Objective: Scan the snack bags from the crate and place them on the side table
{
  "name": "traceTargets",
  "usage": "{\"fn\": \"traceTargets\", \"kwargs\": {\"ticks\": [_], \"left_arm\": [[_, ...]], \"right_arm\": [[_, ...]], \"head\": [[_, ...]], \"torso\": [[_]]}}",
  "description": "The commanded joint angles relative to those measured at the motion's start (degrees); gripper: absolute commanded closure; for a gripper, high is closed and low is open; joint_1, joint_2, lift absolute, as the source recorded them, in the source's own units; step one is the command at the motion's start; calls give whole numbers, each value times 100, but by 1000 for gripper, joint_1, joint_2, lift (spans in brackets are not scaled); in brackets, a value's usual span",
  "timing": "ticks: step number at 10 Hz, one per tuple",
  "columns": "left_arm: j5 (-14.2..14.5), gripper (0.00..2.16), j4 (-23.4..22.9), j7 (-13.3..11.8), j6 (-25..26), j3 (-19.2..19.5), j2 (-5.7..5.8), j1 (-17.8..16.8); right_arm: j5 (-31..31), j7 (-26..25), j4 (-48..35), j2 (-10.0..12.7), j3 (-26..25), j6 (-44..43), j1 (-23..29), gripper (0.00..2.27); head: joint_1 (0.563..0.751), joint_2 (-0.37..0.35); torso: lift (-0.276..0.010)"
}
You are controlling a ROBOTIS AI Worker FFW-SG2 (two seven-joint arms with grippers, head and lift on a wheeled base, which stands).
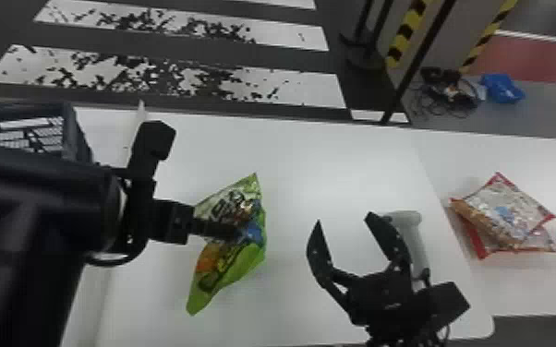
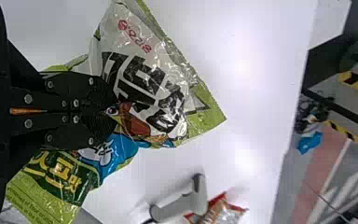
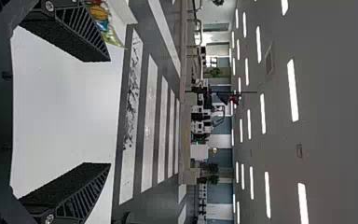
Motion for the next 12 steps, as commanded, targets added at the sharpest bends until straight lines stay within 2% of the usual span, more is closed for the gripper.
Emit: {"fn": "traceTargets", "kwargs": {"ticks": [1, 2, 3, 4, 5, 6, 9, 10, 12], "left_arm": [[-436, 2098, 606, 339, -35, -699, -18, -119], [-489, 1855, 896, 488, -949, -796, -18, -92], [-427, 1487, 948, 576, -1670, -787, -18, -13], [-427, 586, 860, 726, -2232, -725, -18, 163], [-427, -1, 649, 805, -2285, -690, -18, 233], [-392, -1, 368, 893, -2531, -611, -18, 356], [-128, 29, -432, 1068, -2672, -356, -18, 620], [-32, 33, -616, 1209, -2988, -198, -18, 752], [118, 33, -739, 1429, -3182, 83, -18, 839]], "right_arm": [[-71, -91, -3, 5, -51, 4, 32, 76], [-88, -108, -3, 5, -68, 4, 32, 76], [-88, -108, -3, 5, -68, 4, 40, 76], [-97, -108, -3, 5, -68, 4, 40, 76], [-97, -108, -3, 5, -68, 4, 32, 76], [-97, -108, 6, 5, -68, 4, 14, 76], [-97, -108, 50, -4, -68, 22, -21, 76], [-106, -108, 59, -4, -68, 22, -30, 76], [-106, -108, 68, -4, -68, 39, -47, 76]], "head": [[695, -213], [695, -232], [695, -243], [695, -252], [695, -256], [695, -258], [695, -253], [695, -251], [695, -225]], "torso": [[-94], [-94], [-94], [-94], [-94], [-94], [-94], [-94], [-94]]}}
